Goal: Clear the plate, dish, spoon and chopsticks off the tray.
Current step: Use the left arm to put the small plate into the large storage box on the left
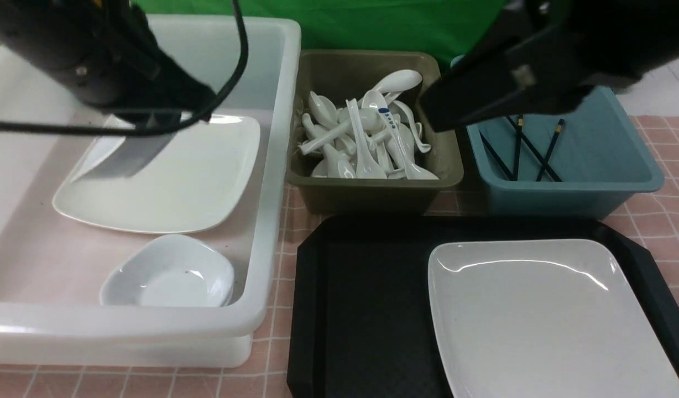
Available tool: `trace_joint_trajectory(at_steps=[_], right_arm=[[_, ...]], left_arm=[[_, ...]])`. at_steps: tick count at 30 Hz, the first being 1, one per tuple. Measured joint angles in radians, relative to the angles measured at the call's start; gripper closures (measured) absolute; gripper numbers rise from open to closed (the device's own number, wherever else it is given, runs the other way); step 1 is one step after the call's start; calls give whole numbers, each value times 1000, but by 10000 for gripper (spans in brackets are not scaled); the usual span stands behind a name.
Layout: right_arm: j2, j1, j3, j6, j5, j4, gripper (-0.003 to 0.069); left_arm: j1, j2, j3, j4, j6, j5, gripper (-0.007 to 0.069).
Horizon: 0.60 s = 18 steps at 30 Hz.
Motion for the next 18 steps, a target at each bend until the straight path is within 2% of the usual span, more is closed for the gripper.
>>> trace_joint_trajectory(at_steps=[7,14,16,18], right_arm=[[126,56,-49,8,1,-37,629],[143,58,-50,27,-2,-42,629],[143,58,-50,27,-2,-42,629],[143,58,-50,28,-2,-42,629]], left_arm=[[2,32,221,-8,-52,-138,612],[2,75,287,-3,-52,-189,591],[2,83,292,-12,-52,-198,560],[2,90,293,-21,-52,-198,466]])
